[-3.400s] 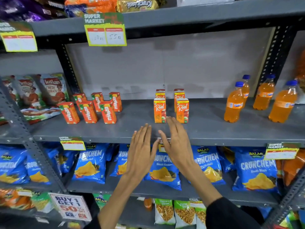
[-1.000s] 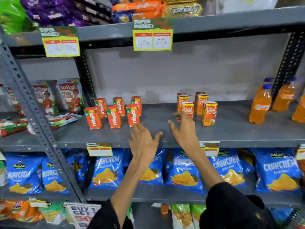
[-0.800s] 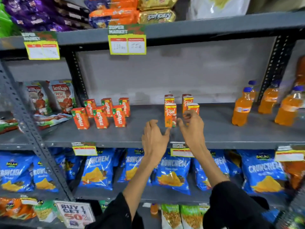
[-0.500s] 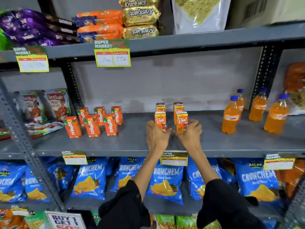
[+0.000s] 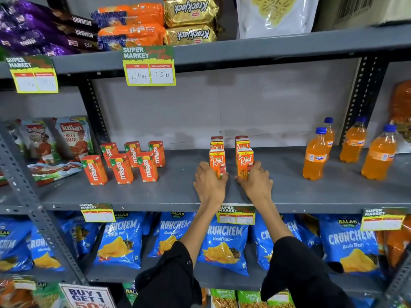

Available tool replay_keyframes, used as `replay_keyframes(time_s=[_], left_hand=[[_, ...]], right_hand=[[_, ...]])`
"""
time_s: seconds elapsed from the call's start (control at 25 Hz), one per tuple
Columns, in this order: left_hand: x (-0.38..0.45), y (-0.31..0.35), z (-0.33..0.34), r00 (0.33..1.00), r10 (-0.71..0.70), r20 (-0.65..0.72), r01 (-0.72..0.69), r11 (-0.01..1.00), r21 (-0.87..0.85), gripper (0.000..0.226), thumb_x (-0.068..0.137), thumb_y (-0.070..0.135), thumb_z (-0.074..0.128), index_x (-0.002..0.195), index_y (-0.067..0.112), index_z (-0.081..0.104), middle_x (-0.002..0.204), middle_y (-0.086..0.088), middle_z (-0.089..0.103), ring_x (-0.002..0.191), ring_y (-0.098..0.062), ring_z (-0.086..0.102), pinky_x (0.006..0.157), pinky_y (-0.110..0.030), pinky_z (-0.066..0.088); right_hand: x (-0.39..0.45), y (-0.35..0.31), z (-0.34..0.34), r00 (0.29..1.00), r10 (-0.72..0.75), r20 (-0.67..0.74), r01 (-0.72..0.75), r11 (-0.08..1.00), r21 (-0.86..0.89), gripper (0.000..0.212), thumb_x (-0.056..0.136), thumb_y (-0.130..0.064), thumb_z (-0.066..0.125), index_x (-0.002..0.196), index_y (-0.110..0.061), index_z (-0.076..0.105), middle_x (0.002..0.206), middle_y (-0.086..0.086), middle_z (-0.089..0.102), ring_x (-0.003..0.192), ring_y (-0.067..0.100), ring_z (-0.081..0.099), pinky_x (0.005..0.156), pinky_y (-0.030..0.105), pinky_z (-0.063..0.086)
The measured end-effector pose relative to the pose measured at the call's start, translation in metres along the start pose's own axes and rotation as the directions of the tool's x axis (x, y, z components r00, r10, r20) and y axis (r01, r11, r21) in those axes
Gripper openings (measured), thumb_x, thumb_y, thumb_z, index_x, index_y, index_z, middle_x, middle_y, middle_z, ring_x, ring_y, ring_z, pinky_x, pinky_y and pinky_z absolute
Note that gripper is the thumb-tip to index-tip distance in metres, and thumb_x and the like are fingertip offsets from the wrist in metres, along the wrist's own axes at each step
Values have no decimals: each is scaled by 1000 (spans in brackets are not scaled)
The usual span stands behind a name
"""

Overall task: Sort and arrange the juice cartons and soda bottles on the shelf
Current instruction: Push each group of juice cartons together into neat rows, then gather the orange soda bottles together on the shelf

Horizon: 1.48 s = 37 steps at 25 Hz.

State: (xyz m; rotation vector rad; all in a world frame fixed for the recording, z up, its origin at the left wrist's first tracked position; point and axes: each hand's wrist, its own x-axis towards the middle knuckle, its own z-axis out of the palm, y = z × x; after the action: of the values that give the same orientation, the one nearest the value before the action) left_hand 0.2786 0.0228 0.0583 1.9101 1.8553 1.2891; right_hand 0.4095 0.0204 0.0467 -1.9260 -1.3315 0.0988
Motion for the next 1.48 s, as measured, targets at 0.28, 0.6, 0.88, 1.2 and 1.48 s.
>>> replay_keyframes(time_s=[0.28,0.6,0.88,1.2,1.48], left_hand=[[-2,-6,4,1000,26,-14,-26,1000,-15,60,84,42,77,121,9,45,122,-13,61,115,-32,61,96,-49,52],[-32,22,4,965,127,-230,-152,984,-94,60,85,45,72,128,16,42,123,-9,58,115,-30,55,89,-49,45],[-86,145,78,970,206,-126,-241,807,-539,44,85,24,77,120,18,52,102,-2,62,90,-19,60,82,-40,53],[-95,207,159,982,105,158,-21,887,-460,70,81,17,83,137,7,43,134,-14,54,125,-29,54,106,-44,47],[-78,212,173,973,32,227,64,913,-402,43,84,18,81,117,12,55,119,-14,70,111,-33,66,95,-44,52]], right_hand=[[-4,1,1,1000,-1,-22,0,999,-50,64,82,-50,74,123,-10,45,125,15,63,120,37,57,99,50,44],[-19,38,-43,976,-147,-159,173,972,161,49,91,-39,67,130,-14,50,126,8,60,119,27,57,95,43,51],[6,134,-151,882,-86,-463,144,985,91,62,90,-33,67,140,-6,42,131,15,53,121,33,50,98,46,46],[54,226,-206,933,183,-310,-154,981,116,88,88,-31,69,151,6,20,148,31,38,138,47,37,112,55,35],[85,269,-220,991,132,-22,-120,948,296,48,96,-18,60,135,3,44,135,25,54,126,42,54,104,45,45]])
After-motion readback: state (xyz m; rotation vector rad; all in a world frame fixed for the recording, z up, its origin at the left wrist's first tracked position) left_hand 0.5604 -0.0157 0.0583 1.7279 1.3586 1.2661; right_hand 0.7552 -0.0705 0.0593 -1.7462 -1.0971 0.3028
